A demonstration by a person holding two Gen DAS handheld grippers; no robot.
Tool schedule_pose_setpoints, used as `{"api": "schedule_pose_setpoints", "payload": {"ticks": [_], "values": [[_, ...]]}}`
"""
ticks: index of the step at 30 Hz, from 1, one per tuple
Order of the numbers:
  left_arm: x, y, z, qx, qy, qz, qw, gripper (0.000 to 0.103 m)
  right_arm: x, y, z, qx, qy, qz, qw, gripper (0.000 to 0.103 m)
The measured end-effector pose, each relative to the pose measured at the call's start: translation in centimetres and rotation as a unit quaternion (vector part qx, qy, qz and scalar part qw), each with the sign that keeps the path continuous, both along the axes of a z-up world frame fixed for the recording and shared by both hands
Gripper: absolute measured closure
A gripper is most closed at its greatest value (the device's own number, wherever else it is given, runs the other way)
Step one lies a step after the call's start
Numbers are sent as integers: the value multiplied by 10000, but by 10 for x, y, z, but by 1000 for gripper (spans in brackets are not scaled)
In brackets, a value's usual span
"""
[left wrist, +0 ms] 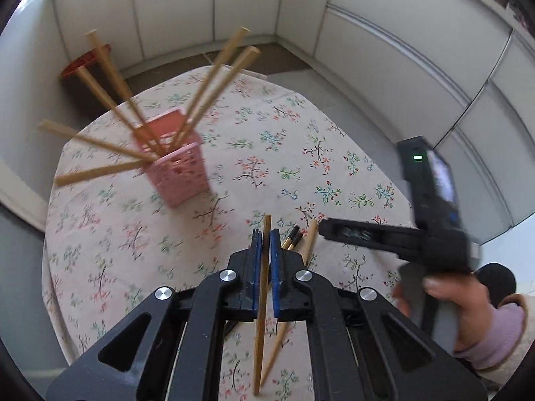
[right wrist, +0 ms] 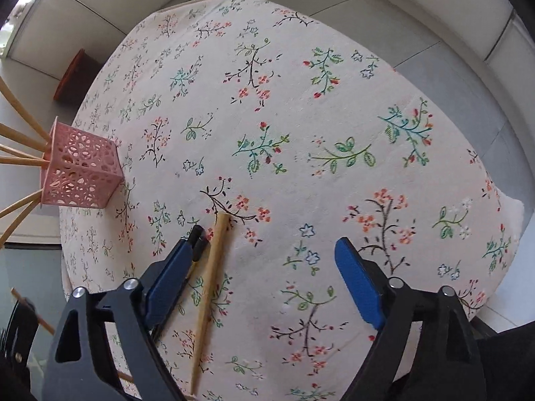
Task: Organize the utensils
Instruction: 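Grasp a chopstick with the left tool while the right tool grasps another, then lift both held chopsticks upright and carry them toward the pink holder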
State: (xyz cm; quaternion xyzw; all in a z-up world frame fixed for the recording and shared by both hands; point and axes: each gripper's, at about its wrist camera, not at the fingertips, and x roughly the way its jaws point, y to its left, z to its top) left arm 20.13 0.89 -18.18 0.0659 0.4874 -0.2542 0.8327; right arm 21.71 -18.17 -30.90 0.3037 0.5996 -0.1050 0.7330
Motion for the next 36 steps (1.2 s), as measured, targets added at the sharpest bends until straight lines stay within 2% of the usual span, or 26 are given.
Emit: {"api": "schedule_pose_setpoints", "payload": {"ticks": [2, 7, 9, 11, 12, 14, 15, 17, 20, 24, 26, 28, 31, 34, 36], "values": [[-6, 11, 4, -94, -96, 96, 9999, 98, 7, 9, -3, -203, 115, -13, 9997, 35], [-15, 29, 9, -431, -248, 248, 9985, 98, 17, 17, -6, -419, 200, -153, 9988, 36], [-17, 33, 9, -494, -257, 277, 9981, 98, 24, 24, -6, -613, 275, -91, 9977, 37], [-17, 38, 9, -539, -194, 268, 9980, 98, 28, 28, -6, -896, 356, -1, 9953, 41], [-14, 38, 6, -556, -159, 300, 9979, 98, 29, 32, -6, -1088, 369, 17, 9934, 49], [-9, 39, 0, -532, -62, 363, 9979, 98, 31, 37, -4, -1282, 287, 67, 9913, 72], [-7, 39, -4, -473, 11, 386, 9981, 98, 32, 38, -4, -1267, 201, 153, 9916, 92], [2, 34, -19, -403, 296, 395, 9980, 98, 33, 35, -4, -1141, 184, 276, 9929, 94], [22, 23, -54, -124, 901, 513, 9945, 85, 31, 19, -4, -813, 125, 343, 9960, 95], [47, 8, -91, 164, 1335, 731, 9882, 74, 25, -6, -3, -361, -19, 499, 9981, 95], [57, 1, -104, 234, 1471, 848, 9852, 66, 26, -16, -7, -151, 39, 587, 9982, 95], [64, -6, -114, 426, 1508, 913, 9834, 65, 27, -23, -11, 83, 90, 651, 9978, 95], [68, -18, -127, 768, 1522, 899, 9813, 65, 25, -24, -10, 133, 126, 824, 9964, 93], [69, -25, -136, 948, 1565, 892, 9791, 66, 24, -25, -10, 192, 128, 899, 9957, 85], [69, -26, -142, 1076, 1576, 912, 9774, 66, 22, -18, -10, 129, 114, 895, 9958, 82]]}}
